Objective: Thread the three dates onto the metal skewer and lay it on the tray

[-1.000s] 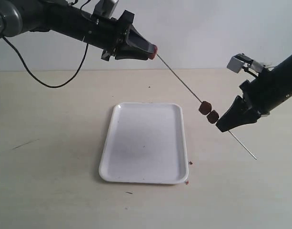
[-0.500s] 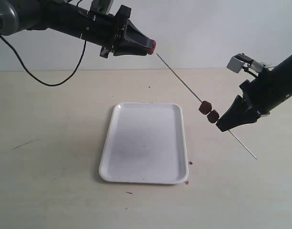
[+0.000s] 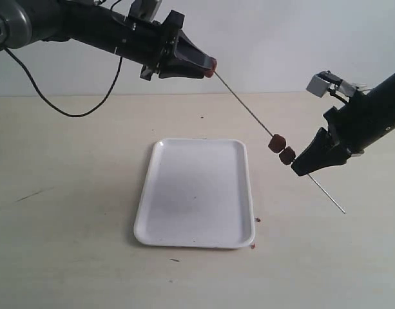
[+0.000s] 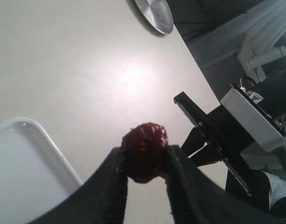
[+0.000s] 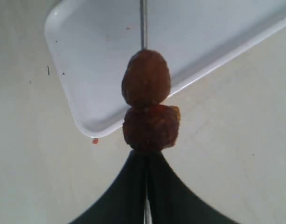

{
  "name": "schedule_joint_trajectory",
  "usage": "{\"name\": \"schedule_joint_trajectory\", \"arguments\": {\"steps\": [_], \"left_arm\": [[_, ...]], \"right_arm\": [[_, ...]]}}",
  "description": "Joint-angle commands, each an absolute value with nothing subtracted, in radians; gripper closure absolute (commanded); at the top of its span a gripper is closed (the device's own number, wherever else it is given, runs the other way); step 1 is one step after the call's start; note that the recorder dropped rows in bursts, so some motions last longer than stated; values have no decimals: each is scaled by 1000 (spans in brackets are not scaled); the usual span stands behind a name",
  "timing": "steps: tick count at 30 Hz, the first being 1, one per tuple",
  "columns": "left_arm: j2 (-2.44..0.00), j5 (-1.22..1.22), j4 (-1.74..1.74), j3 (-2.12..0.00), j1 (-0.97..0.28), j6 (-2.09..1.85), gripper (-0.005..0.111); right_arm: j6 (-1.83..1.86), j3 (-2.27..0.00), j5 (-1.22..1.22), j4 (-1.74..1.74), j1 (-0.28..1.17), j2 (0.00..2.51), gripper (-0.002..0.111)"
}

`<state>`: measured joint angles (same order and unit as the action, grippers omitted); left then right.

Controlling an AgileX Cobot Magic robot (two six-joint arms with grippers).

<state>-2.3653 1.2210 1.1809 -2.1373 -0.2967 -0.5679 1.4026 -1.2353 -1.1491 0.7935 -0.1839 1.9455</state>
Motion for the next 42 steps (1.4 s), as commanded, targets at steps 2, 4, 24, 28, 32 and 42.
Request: {"name": "schedule_joint_trajectory", "arguments": {"steps": [2,4,24,28,32,42], "left_arm": [[-2351,1221,1176,-2143,-317,-573,77],[-2351,1221,1118,-2143,-336,-573,77],[-2351,1221,1021,-2143,-476,-572,77],[-2351,1221,1005,-2143,-485,-569,77],[-2351,1221,1003,-2143,-488,-569,77],[-2351,1221,966,-2143,-488,-571,32]], "right_arm": [[1412,-1233,-1146,808,-185,1942,108],[1417,-1234,-1146,810,-185,1942,108],[1499,-1234,-1196,921,-185,1942,108],[1499,-1234,-1185,943,-185,1942,108],[1499,-1234,-1182,943,-185,1942,108],[1497,-1234,-1173,941,-185,1942,108]]}}
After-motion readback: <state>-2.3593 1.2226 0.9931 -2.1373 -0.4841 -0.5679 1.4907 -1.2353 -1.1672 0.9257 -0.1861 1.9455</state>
